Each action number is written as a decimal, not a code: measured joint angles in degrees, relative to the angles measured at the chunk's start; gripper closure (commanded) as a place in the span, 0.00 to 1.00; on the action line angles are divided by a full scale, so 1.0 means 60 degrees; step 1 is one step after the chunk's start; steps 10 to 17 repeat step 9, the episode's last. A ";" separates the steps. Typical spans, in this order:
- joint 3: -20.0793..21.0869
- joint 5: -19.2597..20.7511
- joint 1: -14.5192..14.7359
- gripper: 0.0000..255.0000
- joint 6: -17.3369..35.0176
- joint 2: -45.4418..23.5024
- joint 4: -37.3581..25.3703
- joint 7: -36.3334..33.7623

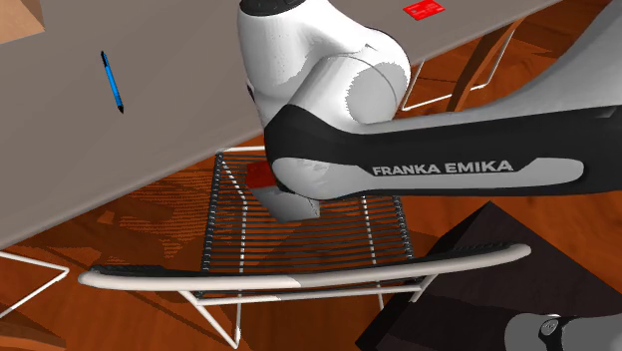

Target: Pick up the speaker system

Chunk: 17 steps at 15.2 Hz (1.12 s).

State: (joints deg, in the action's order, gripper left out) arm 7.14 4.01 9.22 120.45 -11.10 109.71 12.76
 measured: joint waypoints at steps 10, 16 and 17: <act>0.0031 -0.0082 -0.0001 1.00 -0.1029 0.0330 -0.0667 0.0092; 0.0031 -0.0082 -0.0001 1.00 -0.1029 0.0330 -0.0667 0.0092; 0.0031 -0.0082 -0.0001 1.00 -0.1029 0.0330 -0.0667 0.0092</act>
